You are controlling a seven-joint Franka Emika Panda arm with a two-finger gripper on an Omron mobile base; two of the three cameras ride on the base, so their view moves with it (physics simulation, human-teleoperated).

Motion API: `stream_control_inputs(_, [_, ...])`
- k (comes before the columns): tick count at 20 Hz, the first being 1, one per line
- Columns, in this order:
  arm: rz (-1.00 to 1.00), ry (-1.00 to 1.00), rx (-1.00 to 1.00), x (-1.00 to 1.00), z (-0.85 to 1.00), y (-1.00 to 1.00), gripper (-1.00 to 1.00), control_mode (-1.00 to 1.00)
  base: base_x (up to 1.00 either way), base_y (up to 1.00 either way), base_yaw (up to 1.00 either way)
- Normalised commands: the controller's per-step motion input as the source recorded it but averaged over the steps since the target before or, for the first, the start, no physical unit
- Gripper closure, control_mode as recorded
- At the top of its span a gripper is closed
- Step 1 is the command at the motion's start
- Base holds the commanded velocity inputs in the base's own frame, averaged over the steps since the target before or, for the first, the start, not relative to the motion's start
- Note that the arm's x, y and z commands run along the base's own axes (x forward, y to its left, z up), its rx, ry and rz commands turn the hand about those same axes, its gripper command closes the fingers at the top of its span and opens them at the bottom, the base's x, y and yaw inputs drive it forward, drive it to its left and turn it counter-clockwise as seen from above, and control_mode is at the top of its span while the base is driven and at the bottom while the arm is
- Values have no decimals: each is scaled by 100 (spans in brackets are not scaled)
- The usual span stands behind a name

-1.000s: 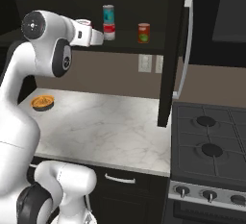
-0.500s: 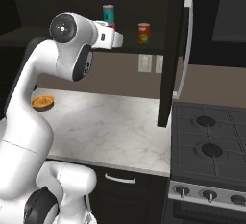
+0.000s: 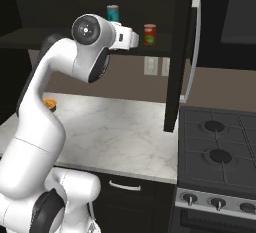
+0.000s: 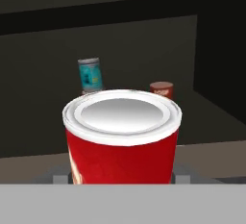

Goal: Stack two cans on top of the other two cans in the cabinet.

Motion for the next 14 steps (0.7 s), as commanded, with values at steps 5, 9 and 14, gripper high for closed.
stream_control_inputs(5, [0,0,-5,9,3,-17,100,-100,0,0,0])
stream_control_inputs(9, [-4,-2,-5,13,6,-12,100,-100,0,0,0])
stream_control_inputs(14, [-7,0,0,22,8,-5,100,-100,0,0,0])
